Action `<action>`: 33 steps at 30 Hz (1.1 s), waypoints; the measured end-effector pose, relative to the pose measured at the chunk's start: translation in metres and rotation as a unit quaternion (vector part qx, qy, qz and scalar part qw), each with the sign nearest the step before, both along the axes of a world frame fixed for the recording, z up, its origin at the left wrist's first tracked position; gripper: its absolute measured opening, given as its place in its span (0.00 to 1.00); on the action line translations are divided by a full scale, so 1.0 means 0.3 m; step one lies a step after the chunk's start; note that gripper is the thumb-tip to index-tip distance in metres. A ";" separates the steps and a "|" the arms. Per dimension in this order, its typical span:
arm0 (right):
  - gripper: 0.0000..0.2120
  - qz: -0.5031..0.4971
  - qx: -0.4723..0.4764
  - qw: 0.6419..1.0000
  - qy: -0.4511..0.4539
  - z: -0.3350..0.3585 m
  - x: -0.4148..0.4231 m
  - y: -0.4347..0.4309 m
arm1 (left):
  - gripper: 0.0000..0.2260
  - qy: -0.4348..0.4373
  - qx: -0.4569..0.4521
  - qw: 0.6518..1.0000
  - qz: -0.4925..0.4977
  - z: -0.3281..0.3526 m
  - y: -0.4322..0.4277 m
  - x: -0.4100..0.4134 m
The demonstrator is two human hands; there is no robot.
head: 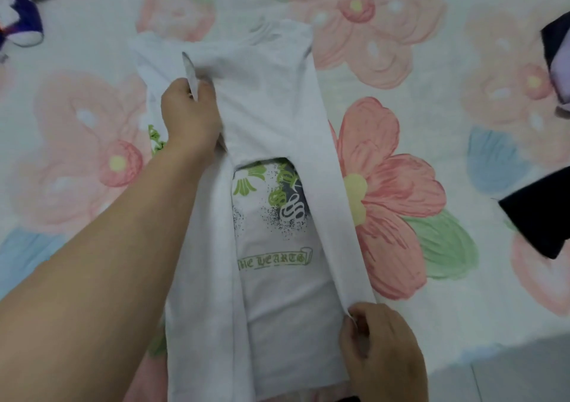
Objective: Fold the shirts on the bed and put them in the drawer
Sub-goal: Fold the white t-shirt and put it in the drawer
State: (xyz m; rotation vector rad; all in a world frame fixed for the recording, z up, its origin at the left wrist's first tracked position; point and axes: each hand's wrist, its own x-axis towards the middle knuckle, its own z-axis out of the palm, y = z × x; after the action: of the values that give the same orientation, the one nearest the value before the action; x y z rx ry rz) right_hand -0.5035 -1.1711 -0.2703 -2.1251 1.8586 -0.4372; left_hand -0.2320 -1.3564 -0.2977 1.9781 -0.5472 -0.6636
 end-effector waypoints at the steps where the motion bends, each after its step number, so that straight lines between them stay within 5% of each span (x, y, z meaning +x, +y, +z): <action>1: 0.11 0.003 0.003 1.000 -0.025 0.020 0.011 0.008 | 0.13 0.004 -0.013 1.000 -0.002 0.004 -0.012 0.015; 6: 0.09 0.087 0.048 0.992 -0.073 0.097 0.112 0.051 | 0.17 -0.079 0.019 0.996 -0.037 0.055 -0.061 0.108; 9: 0.10 0.133 0.115 0.984 0.020 0.097 0.176 0.067 | 0.04 -0.133 0.099 0.985 -0.054 0.054 -0.028 0.126; 12: 0.16 0.136 0.075 0.986 -0.056 0.092 0.184 0.011 | 0.23 -0.261 0.052 0.959 -0.098 0.080 0.060 0.089; 16: 0.21 0.128 0.015 0.990 -0.064 0.021 0.228 -0.166 | 0.24 -0.388 0.021 0.895 -0.220 0.040 0.268 -0.063; 21: 0.26 0.255 0.027 0.963 0.088 -0.150 0.223 -0.222 | 0.24 -0.380 0.189 0.857 -0.291 -0.097 0.657 -0.257; 26: 0.25 0.297 0.058 0.949 0.086 -0.157 0.046 0.026 | 0.25 -0.307 0.212 0.855 -0.361 -0.038 0.970 -0.386; 28: 0.24 0.303 0.077 0.946 0.085 -0.112 -0.007 0.102 | 0.27 -0.253 0.184 0.881 -0.356 0.010 1.077 -0.402; 31: 0.22 0.243 0.104 0.963 0.053 -0.030 -0.004 0.159 | 0.27 -0.164 0.153 0.951 -0.211 0.072 1.172 -0.369; 33: 0.17 0.235 0.097 0.967 -0.005 0.013 0.040 0.191 | 0.25 -0.151 0.145 0.967 -0.143 0.092 1.202 -0.342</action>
State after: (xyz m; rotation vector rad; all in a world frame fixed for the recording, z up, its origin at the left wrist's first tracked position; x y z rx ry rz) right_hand -0.4916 -1.1139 -0.2664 -2.3149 1.2647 -0.1481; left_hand -0.3345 -0.9959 -0.2701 2.3187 -0.9811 -0.6482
